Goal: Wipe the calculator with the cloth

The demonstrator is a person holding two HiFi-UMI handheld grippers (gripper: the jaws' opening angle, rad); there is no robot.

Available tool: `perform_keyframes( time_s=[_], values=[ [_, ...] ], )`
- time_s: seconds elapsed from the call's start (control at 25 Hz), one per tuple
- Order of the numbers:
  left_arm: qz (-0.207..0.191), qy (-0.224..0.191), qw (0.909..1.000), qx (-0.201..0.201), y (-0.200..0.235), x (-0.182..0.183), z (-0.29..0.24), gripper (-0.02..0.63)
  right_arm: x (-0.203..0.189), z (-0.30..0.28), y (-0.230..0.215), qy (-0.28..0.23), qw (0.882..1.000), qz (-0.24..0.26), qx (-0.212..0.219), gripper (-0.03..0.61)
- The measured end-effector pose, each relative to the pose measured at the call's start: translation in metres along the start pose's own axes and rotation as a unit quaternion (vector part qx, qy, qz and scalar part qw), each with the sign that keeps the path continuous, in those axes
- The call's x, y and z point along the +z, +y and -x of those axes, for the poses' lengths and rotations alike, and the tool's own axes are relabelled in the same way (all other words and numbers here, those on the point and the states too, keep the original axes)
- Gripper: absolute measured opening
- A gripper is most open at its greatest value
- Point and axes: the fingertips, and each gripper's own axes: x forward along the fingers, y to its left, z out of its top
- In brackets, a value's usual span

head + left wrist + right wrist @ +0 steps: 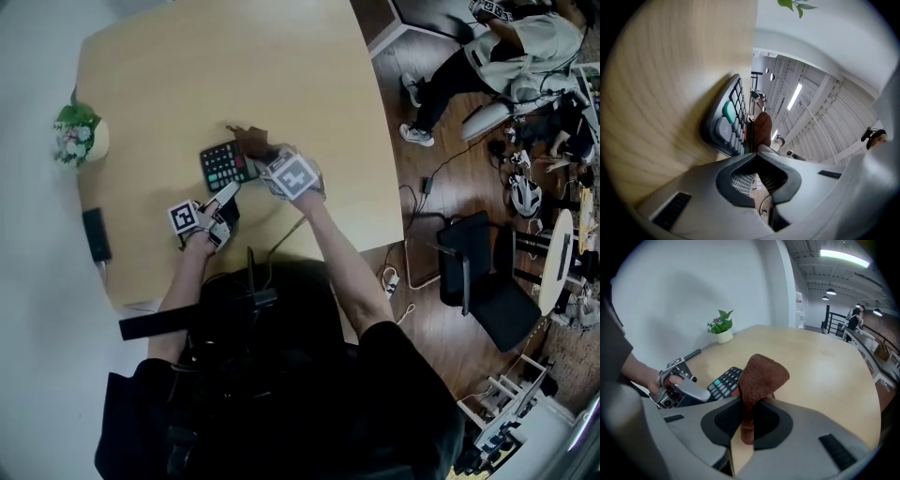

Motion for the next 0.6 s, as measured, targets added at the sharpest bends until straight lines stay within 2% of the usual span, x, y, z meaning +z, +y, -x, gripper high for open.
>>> perform_keyframes(
  time_s=[0.12, 0.24, 0.32, 0.44, 0.6],
  values=[
    [-0.001, -0.001, 1.0, 0.0, 0.001, 0.0, 0.0, 0.0, -0.031, 0.013, 0.031, 0.012, 1.0, -0.013, 0.011, 0.048],
    [-0.003, -0.001, 1.0, 0.001, 0.001, 0.0, 0.0, 0.0, -0.065, 0.019, 0.061, 0.043, 0.998, -0.016, 0.046, 0.048],
    [-0.002, 0.001, 1.0, 0.0, 0.0, -0.001, -0.001, 0.002, -0.072, 0.024, 0.061, 0.043, 0.997, -0.024, 0.052, 0.046],
    [-0.002, 0.001, 1.0, 0.0, -0.001, 0.0, -0.001, 0.002, -0.045, 0.033, 0.023, 0.002, 0.999, -0.042, 0.01, 0.046],
    [-0.005, 0.001, 1.0, 0.0, 0.001, 0.0, 0.0, 0.002, 0.024, 0.035, -0.034, -0.049, 0.996, -0.022, -0.065, 0.046]
  ],
)
